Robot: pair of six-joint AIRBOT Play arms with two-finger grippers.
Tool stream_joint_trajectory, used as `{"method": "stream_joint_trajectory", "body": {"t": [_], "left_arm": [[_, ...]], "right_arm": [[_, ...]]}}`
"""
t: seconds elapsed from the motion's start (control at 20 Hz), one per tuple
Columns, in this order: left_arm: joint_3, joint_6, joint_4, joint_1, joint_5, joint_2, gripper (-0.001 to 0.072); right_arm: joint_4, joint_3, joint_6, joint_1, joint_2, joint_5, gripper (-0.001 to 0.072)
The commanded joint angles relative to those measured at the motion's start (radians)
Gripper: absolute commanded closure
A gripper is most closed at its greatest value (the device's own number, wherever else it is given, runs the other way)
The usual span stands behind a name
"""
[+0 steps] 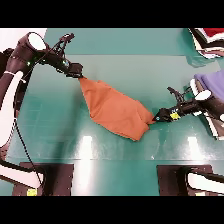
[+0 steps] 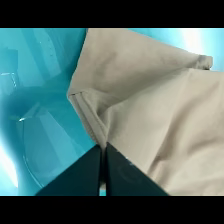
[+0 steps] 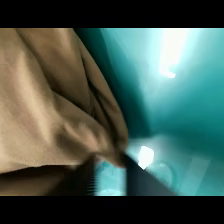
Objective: Fold the shirts.
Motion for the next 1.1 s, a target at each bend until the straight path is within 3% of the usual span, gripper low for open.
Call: {"method": "stream_joint_trajectory", "body": {"t": [0.0,0.25,0.7,1.05], "left_arm": [[0.001,-0.006,-0.004,0.001,-0.011,0.001,0.0681],[0.009,-0.038,0.013,0.002,0.023,0.113,0.0681],[0.311,-0.038,0.051,0.001,0.124,0.587,0.068],[0.33,-0.064,0.043,0.001,0.28,0.814,0.0681]], "right_arm": [[0.003,0.0,-0.019,0.001,-0.007,0.012,0.0694],[-0.002,0.116,-0.021,-0.012,0.098,-0.002,0.0696],[-0.002,0.82,-0.019,-0.116,0.399,-0.033,0.0696],[-0.006,1.06,0.008,-0.237,0.496,-0.042,0.0695]]}}
